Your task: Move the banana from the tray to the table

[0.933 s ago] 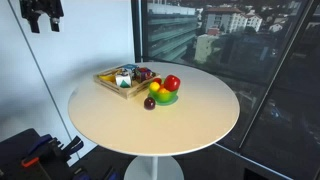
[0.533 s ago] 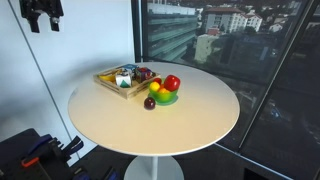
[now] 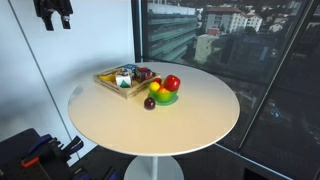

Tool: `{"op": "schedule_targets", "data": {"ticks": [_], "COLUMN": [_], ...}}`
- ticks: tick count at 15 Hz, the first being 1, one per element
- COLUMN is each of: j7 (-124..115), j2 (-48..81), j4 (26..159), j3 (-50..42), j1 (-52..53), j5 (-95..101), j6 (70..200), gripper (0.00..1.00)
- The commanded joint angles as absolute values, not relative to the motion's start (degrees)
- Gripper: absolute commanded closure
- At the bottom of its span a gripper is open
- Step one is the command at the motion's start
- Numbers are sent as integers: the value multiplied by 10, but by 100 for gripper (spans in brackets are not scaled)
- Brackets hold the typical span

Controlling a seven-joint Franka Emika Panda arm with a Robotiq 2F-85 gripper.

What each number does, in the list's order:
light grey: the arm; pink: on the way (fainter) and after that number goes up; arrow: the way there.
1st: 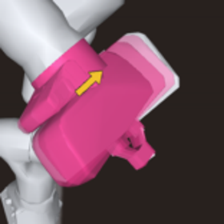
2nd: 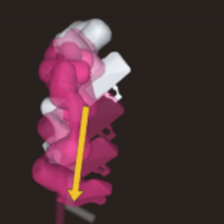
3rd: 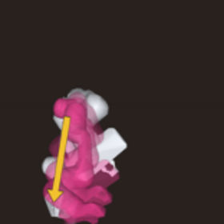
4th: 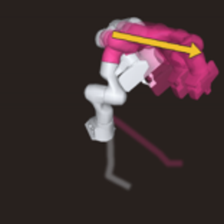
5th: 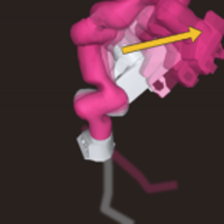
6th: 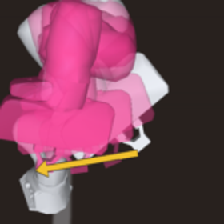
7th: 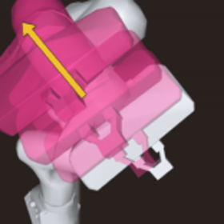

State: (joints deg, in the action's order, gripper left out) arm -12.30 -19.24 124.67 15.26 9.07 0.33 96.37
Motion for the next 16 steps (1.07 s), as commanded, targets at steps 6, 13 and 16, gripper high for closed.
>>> {"op": "schedule_targets", "data": {"ticks": [6, 13, 16], "j7": [-228, -322, -314], "j2": [-122, -39, -7], "j4": [1216, 1172, 1155], "j3": [162, 151, 139], "j1": [82, 84, 88], "j5": [48, 96, 100], "j6": [1100, 1143, 1160], "gripper": [0, 0, 0]}}
